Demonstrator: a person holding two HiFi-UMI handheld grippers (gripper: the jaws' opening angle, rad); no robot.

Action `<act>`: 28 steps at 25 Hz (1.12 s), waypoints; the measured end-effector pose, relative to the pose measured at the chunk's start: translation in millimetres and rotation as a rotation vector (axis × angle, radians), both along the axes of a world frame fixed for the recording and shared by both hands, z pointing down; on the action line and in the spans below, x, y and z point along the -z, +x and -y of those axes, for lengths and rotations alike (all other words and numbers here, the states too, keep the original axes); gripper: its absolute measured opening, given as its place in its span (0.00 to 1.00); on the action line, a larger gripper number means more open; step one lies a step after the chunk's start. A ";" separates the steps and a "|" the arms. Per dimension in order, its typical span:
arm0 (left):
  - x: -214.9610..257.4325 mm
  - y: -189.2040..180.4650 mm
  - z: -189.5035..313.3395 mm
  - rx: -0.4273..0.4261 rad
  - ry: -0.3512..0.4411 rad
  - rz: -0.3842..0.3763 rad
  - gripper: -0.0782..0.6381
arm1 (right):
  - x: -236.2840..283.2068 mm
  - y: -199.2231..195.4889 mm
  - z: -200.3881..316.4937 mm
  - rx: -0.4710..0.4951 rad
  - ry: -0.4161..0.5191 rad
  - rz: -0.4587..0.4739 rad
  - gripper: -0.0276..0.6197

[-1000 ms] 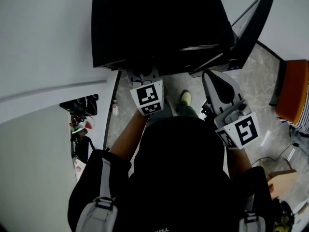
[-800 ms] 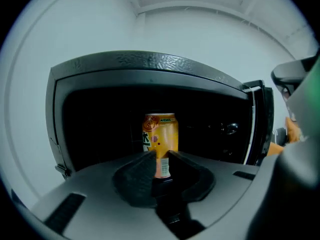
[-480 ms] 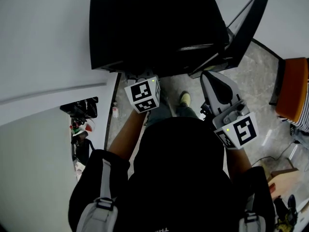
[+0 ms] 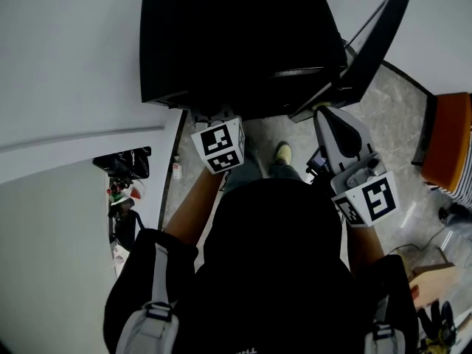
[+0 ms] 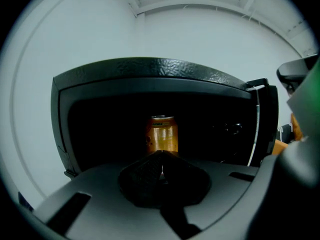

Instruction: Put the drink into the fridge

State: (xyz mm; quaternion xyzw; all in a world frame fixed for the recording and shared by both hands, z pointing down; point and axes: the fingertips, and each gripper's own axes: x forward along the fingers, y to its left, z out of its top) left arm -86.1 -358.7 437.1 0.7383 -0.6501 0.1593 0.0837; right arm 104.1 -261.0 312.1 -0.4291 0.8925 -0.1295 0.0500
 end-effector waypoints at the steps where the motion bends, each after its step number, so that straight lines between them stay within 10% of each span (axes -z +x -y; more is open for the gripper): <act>1: 1.6 1.1 -3.1 -0.003 0.002 0.001 0.12 | 0.4 2.6 0.2 0.003 0.004 -0.003 0.06; 28: 70.0 11.8 -82.0 -0.121 0.053 -0.097 0.12 | -11.6 41.7 -12.0 0.024 -0.059 -0.041 0.06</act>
